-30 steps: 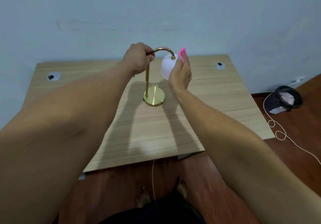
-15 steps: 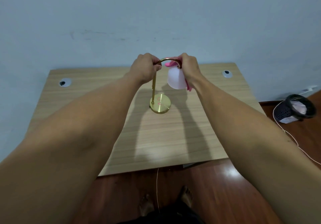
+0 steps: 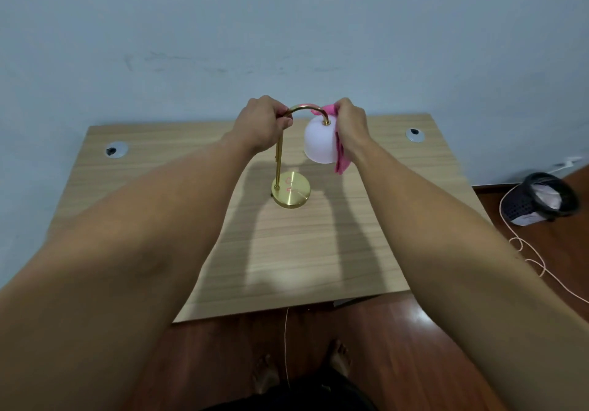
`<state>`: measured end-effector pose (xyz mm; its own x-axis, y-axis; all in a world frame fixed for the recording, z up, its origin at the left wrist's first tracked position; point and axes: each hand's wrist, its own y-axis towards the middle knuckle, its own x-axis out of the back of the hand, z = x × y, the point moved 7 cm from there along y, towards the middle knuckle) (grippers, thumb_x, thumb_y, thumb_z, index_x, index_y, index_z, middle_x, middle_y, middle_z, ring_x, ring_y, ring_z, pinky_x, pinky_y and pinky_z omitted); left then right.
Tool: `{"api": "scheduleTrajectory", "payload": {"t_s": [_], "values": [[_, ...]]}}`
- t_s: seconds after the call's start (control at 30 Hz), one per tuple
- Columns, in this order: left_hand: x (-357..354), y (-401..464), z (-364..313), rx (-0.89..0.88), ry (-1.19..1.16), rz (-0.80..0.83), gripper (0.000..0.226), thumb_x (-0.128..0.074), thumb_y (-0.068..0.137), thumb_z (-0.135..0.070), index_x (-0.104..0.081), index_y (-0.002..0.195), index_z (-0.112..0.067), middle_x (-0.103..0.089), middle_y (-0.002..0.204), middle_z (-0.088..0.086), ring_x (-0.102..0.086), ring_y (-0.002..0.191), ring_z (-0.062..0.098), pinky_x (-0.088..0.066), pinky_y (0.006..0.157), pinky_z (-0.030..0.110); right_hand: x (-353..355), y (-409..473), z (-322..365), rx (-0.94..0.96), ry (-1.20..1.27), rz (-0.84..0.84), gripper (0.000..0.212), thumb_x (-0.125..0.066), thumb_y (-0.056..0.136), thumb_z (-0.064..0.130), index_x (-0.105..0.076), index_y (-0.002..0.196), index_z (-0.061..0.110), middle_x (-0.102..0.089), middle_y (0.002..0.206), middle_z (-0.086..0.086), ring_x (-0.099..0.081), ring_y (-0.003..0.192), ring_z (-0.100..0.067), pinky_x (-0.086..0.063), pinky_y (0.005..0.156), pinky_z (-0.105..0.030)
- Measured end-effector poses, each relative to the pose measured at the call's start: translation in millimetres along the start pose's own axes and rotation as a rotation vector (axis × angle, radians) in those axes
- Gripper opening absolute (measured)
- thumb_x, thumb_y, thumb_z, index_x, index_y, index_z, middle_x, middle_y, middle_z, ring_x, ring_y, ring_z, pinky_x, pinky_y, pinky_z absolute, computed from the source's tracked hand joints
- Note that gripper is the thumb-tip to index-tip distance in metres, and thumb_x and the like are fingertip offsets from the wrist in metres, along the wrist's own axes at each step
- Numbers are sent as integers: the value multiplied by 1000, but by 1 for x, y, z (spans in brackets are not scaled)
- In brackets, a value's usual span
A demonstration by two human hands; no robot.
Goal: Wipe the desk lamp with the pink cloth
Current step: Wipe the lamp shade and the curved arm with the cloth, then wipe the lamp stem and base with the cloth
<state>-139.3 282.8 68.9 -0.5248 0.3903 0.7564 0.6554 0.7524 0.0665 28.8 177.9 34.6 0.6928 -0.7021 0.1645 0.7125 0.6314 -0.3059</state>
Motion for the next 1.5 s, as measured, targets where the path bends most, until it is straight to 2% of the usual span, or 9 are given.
{"api": "scheduleTrajectory", "payload": {"t_s": [0.1, 0.27, 0.4, 0.6, 0.77, 1.03, 1.27, 1.4, 1.5], "values": [[0, 0, 1, 11, -9, -9, 14, -65, 94, -25, -78, 93, -19, -63, 71, 0, -61, 78, 26, -49, 75, 31, 7, -8, -28, 22, 97, -168, 37, -46, 91, 30, -83, 100, 28, -74, 113, 2, -67, 105, -25, -56, 90, -36], [1, -1, 0, 24, -19, -9, 15, -64, 95, -24, -78, 94, -18, -62, 72, 0, -60, 77, 25, -50, 75, 31, -14, -66, -45, 614, -159, -284, 53, -32, 107, 20, -36, 160, 14, -34, 168, 0, -25, 157, -16, -21, 129, -40], [1, 0, 1, 20, -32, -13, 15, -66, 95, -25, -79, 97, -17, -69, 83, 5, -65, 80, 25, -57, 83, 36, -35, -87, -55, 792, -558, -323, 54, -31, 109, 26, -35, 160, 8, -32, 168, -9, -16, 159, -32, -14, 130, -49], [2, 1, -1, 6, -12, -10, 16, -67, 95, -25, -79, 97, -15, -74, 85, 8, -68, 82, 26, -57, 82, 35, -58, -72, -36, 998, -1269, -251, 55, -28, 109, 27, -37, 157, 2, -37, 165, -12, -27, 157, -25, -15, 129, -50], [2, 1, 0, -9, -4, 1, 14, -67, 95, -24, -79, 95, -16, -72, 82, 8, -62, 75, 22, -52, 76, 32, -56, -67, -37, 1118, -1461, -167, 54, -46, 104, 21, -42, 152, -3, -43, 161, -17, -32, 154, -31, -17, 128, -56], [2, -1, -1, 15, -10, 9, 16, -67, 94, -24, -80, 97, -15, -74, 86, 10, -68, 84, 28, -56, 81, 36, -8, -81, -67, 1382, -1492, 137, 51, -40, 108, 25, -42, 155, 4, -36, 166, -12, -25, 158, -26, -14, 130, -52], [3, -4, -1, 61, -36, 16, 14, -67, 94, -25, -79, 97, -17, -70, 84, 6, -65, 82, 26, -57, 83, 37, 34, -84, -81, 1231, -1195, 143, 47, -39, 107, 20, -55, 144, -4, -55, 151, -19, -50, 141, -36, -40, 118, -48], [4, -4, -1, 102, -79, 24, 14, -71, 92, -24, -80, 99, -16, -76, 95, 11, -71, 96, 29, -59, 90, 40, 64, -61, -73, 531, -1001, 11, 44, -28, 109, 35, -63, 105, 7, -67, 102, -14, -64, 95, -37, -53, 84, -44], [7, -5, 6, 152, -126, 36, 36, -83, 83, -29, -76, 115, -16, -74, 113, 7, -68, 110, 24, -54, 101, 41, 87, -37, -65, 136, -607, -108, 44, -32, 99, 30, -65, 92, 3, -72, 92, -18, -71, 84, -38, -63, 76, -54]]}}
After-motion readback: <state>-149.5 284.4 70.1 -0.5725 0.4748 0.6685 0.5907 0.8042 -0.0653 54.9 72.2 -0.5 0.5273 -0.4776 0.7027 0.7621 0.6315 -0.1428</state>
